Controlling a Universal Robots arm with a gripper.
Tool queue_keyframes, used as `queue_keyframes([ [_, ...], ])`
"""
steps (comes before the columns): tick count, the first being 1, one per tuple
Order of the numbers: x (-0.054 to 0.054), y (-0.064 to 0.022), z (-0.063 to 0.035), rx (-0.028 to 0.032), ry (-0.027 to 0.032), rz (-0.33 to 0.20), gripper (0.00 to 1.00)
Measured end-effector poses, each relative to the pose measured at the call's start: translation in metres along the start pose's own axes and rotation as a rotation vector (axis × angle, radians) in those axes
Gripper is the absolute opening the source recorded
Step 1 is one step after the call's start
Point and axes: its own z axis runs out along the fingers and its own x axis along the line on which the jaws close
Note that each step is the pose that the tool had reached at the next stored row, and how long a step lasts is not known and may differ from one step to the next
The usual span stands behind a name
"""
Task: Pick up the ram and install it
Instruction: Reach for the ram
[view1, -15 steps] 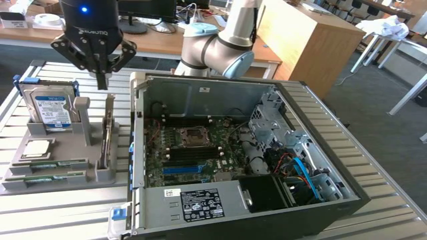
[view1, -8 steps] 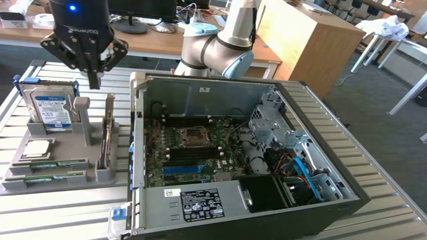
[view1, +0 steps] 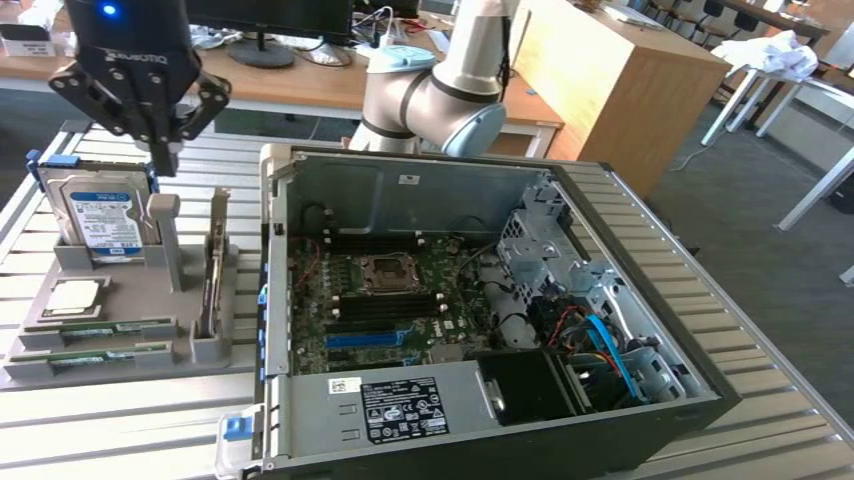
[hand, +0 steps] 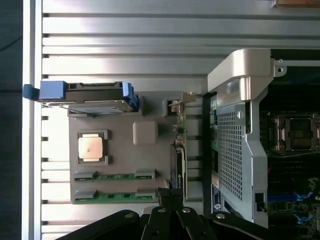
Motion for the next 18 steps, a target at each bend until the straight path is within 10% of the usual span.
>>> queue_keyframes([
  [18, 0.045, 0.0026, -0.0001, -0.0001, 0.0003, -0.005, 0.1],
])
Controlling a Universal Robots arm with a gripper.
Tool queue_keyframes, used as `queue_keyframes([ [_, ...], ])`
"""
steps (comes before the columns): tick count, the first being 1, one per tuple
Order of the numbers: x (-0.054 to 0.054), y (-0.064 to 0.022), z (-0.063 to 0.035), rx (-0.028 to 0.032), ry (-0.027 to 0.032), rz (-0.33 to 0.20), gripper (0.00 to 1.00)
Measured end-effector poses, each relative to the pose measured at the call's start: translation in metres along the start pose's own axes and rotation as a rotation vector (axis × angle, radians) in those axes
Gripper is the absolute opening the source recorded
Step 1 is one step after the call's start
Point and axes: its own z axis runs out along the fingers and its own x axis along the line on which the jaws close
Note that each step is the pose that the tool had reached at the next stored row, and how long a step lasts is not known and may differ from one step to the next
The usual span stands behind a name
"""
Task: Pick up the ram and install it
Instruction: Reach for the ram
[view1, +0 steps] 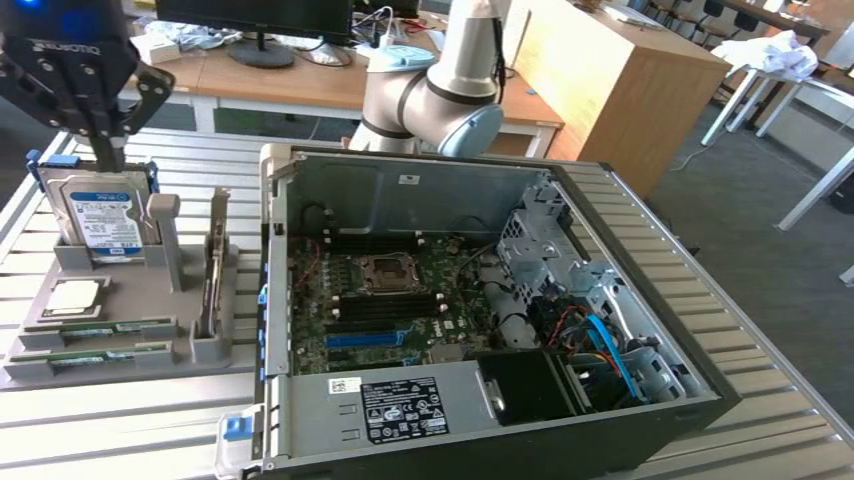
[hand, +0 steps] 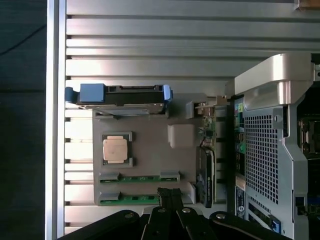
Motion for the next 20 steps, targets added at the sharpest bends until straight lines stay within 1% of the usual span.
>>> queue_keyframes([
  [4, 0.009, 0.0002, 0.0, 0.0, 0.0, -0.001, 0.1],
  [7, 0.013, 0.0003, 0.0, -0.0001, 0.0001, -0.002, 0.1],
  [16, 0.014, -0.0001, 0.0, -0.0001, 0.0002, -0.002, 0.1],
  [20, 0.014, -0.0051, -0.0002, -0.0001, 0.0001, -0.002, 0.1],
])
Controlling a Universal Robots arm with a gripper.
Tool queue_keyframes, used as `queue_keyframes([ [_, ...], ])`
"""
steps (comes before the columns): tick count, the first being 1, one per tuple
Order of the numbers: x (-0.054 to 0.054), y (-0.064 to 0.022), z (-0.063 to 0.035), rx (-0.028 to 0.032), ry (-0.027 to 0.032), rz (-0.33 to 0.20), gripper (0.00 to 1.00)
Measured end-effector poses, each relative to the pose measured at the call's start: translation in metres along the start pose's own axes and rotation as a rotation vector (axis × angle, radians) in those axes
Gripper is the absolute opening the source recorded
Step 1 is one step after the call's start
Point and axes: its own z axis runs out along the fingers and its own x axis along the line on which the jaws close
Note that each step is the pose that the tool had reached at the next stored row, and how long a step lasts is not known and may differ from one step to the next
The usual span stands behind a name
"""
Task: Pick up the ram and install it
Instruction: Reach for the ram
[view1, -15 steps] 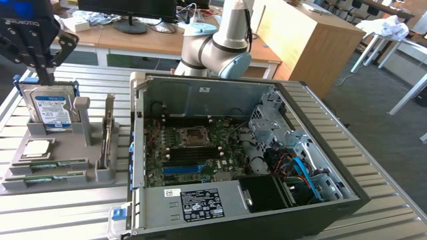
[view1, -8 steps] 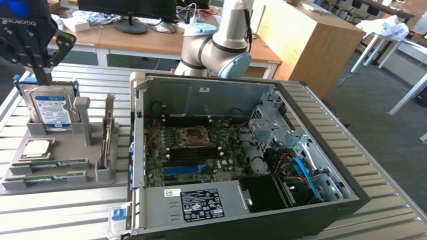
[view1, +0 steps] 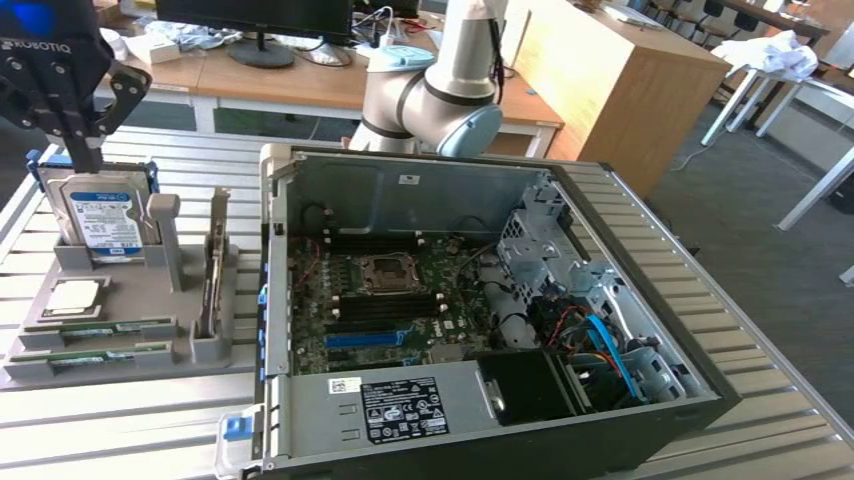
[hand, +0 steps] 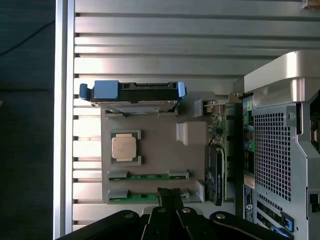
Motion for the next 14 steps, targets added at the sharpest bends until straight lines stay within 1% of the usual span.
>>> queue_keyframes([
  [14, 0.0, -0.0231, -0.001, 0.0, 0.0, 0.0, 0.1],
])
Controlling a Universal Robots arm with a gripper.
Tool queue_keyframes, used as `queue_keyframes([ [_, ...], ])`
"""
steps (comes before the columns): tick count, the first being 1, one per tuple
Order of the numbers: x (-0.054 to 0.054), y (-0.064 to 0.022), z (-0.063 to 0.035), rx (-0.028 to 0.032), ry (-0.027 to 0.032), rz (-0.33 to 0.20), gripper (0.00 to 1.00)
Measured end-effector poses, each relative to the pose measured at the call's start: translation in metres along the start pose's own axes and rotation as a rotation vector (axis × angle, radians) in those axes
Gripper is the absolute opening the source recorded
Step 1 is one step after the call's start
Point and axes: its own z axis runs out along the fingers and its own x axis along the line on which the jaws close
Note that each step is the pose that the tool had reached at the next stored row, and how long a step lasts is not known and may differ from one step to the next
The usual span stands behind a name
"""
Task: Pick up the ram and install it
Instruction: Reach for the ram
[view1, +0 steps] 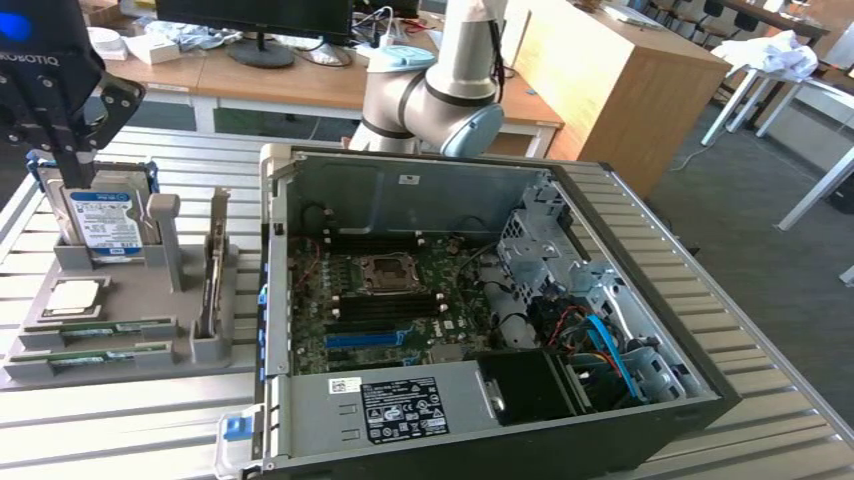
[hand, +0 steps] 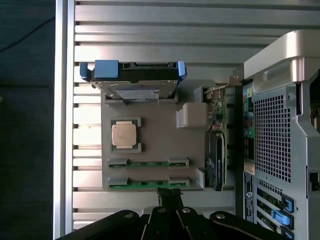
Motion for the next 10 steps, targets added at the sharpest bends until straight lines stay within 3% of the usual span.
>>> queue_keyframes([
  [6, 0.0001, -0.0087, -0.0004, 0.0001, 0.0, 0.0, 0.1],
  [10, 0.0001, -0.0095, -0.0005, 0.0, 0.0, 0.0, 0.1],
])
